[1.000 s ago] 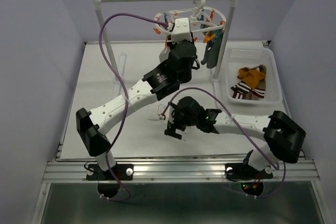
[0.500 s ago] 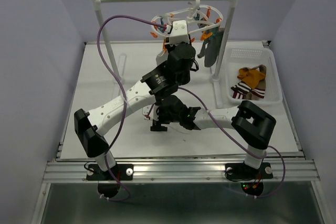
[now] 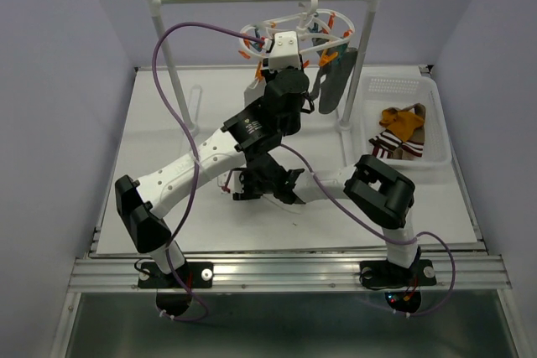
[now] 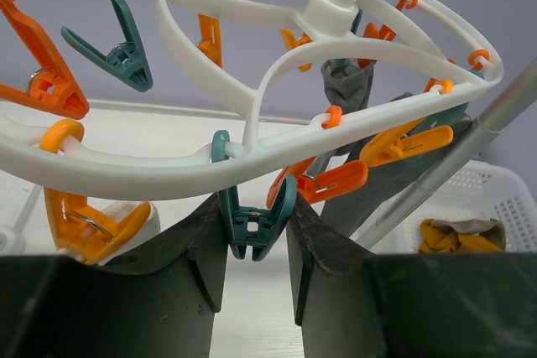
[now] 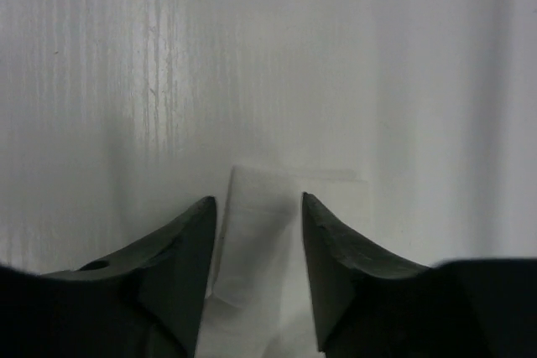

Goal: Clip the socks to the hanger

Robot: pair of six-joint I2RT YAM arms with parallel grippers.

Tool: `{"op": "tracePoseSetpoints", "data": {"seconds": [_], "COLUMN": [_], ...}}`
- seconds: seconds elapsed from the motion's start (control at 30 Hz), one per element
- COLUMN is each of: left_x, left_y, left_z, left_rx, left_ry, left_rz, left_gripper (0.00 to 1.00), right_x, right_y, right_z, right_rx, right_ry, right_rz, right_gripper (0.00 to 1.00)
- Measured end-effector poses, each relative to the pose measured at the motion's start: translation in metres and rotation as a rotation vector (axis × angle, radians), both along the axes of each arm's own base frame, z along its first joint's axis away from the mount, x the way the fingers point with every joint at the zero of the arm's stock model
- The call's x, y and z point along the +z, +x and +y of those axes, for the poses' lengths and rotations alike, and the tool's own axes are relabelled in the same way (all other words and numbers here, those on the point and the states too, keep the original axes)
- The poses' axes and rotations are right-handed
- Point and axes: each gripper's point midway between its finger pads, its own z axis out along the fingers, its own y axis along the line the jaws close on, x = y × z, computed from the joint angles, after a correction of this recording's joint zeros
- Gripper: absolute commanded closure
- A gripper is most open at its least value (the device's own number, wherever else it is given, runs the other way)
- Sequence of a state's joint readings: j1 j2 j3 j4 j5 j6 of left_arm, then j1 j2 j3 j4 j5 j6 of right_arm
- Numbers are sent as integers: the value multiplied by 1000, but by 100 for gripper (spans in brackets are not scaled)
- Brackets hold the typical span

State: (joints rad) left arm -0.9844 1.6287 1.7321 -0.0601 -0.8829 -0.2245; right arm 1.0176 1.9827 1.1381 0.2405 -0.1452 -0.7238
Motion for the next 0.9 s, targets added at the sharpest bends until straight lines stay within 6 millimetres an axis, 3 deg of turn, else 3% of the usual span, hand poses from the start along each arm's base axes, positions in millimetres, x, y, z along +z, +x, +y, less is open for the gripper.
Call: {"op": "tracePoseSetpoints", "data": {"seconds": [0.03,0.23,0.37,0.5,0.63,0.73,0.8,0.9], "left_x": [0,-1,-1,-1,-1,-2,-2,0], "left_y": [0,0,0,0,0,1,0,-1], "left_z": [0,0,-1,-1,-2,-3,-3,-1], "left_rx": [0,-1,-3,-2,-12,-23,-31,-37], "left_ry": [2,6,-1,-18,-35,-46,-58,-88], "left_rz": [1,3,4,5,9,13,15,16], "left_gripper": [100,100,100,100,100,100,100,100], "right_x": [-4,-7,-13,-2,40,91,120,146], "right_y": [1,2,-3,-13,-10,2,-5,-20], "right_z": [-1,-5,-15,-34,-54,-67,-72,-77], "right_rx": [-5,-50,-100,-168,-206,-202,-154,-110], "right_ry": [-7,-14,0,89,276,442,523,592], "right_rz": [2,21,67,133,233,253,253,251], "right_gripper": [69,95,99,99,99,99,99,99]}}
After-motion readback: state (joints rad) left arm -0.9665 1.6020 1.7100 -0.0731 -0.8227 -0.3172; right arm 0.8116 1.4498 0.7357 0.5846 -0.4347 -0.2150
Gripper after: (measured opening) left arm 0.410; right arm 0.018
